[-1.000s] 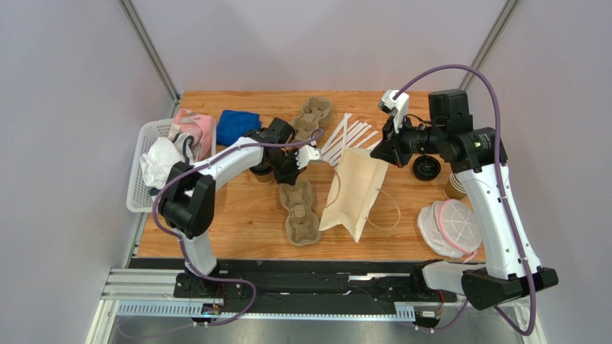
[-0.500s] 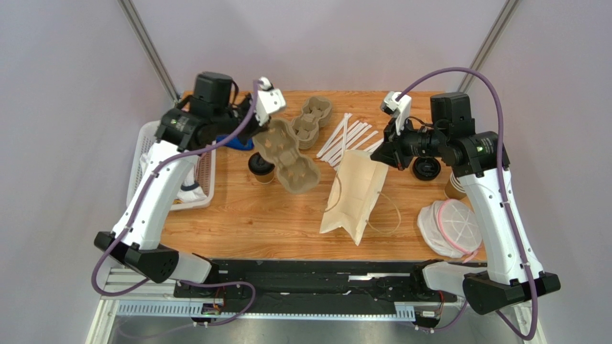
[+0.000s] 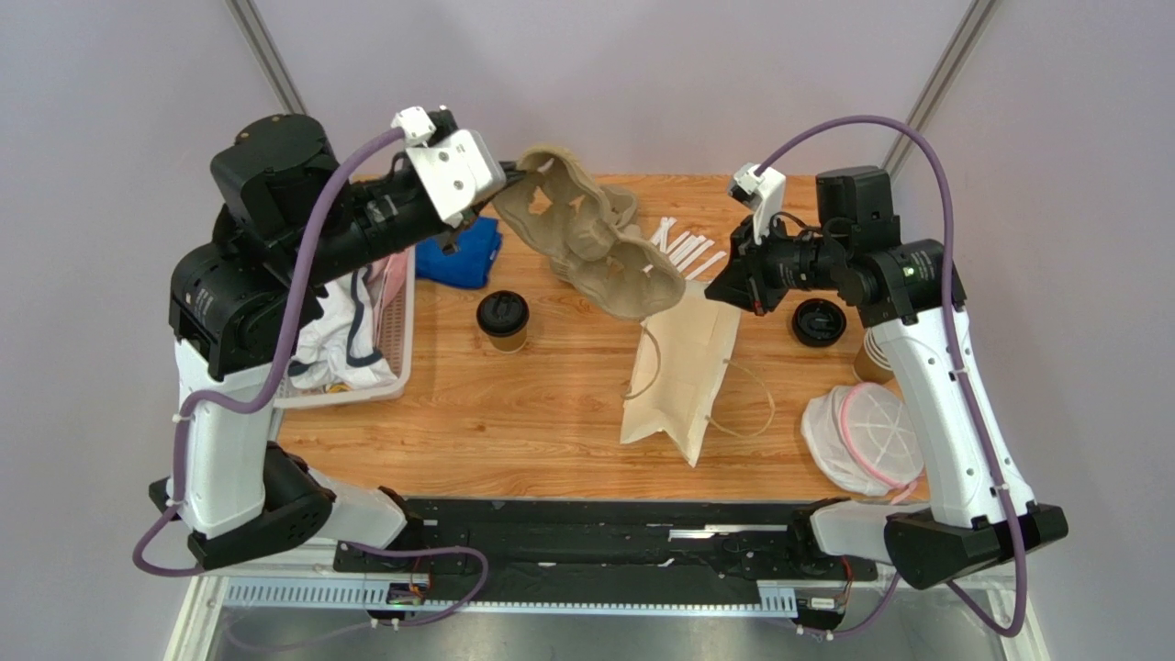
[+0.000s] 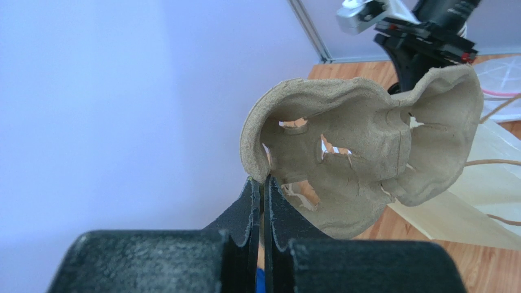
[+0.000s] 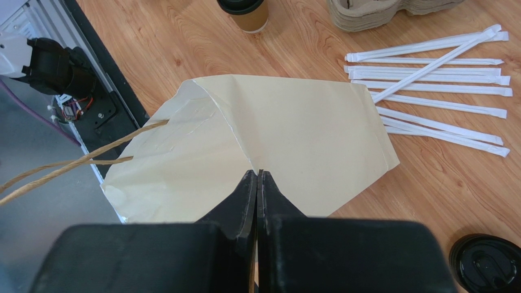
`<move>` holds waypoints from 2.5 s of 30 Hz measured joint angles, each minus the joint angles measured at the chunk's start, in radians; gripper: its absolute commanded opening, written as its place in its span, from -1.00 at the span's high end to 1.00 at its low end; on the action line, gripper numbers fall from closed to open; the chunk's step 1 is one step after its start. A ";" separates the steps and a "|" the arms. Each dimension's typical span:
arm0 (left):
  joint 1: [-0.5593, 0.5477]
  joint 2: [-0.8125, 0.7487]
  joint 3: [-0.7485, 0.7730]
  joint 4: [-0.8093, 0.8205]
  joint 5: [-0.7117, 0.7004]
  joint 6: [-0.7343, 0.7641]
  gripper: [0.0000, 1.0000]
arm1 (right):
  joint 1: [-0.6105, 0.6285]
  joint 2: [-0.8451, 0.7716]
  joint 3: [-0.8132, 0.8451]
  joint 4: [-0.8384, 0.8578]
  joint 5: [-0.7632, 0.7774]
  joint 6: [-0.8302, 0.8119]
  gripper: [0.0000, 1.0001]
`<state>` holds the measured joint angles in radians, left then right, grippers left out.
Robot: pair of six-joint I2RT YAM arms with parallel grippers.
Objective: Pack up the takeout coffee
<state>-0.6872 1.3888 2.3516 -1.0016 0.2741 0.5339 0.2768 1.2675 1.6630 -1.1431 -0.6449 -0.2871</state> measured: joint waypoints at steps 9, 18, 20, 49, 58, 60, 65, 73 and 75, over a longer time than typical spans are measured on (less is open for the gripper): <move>-0.323 0.009 -0.093 0.069 -0.231 0.151 1.00 | 0.016 0.030 0.008 0.019 0.037 0.064 1.00; -0.463 0.040 -0.171 0.140 -0.389 0.288 1.00 | 0.058 0.030 0.008 0.023 0.077 0.078 1.00; -0.479 0.042 -0.183 0.158 -0.410 0.307 1.00 | 0.065 0.030 0.008 0.027 0.089 0.081 1.00; -0.683 0.002 -0.577 0.290 -0.597 0.532 1.00 | 0.077 0.021 0.021 0.034 0.050 0.126 1.00; -0.716 0.005 -0.624 0.307 -0.671 0.550 1.00 | 0.096 0.004 0.014 0.034 0.008 0.157 1.00; -0.724 0.005 -0.638 0.335 -0.708 0.557 1.00 | 0.096 -0.006 0.004 0.033 0.004 0.170 1.00; -0.731 0.010 -0.662 0.388 -0.770 0.592 1.00 | 0.096 -0.014 -0.013 0.030 -0.013 0.213 1.00; -0.748 0.010 -0.662 0.409 -0.816 0.676 1.00 | 0.096 -0.023 -0.041 0.032 -0.052 0.349 1.00; -0.755 0.010 -0.661 0.393 -0.814 0.676 1.00 | 0.096 -0.026 -0.068 0.032 -0.062 0.382 1.00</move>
<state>-1.4422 1.3987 1.6901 -0.6083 -0.5400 1.2098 0.3729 1.2419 1.5951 -1.1110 -0.7067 0.0952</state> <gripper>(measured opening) 0.017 0.006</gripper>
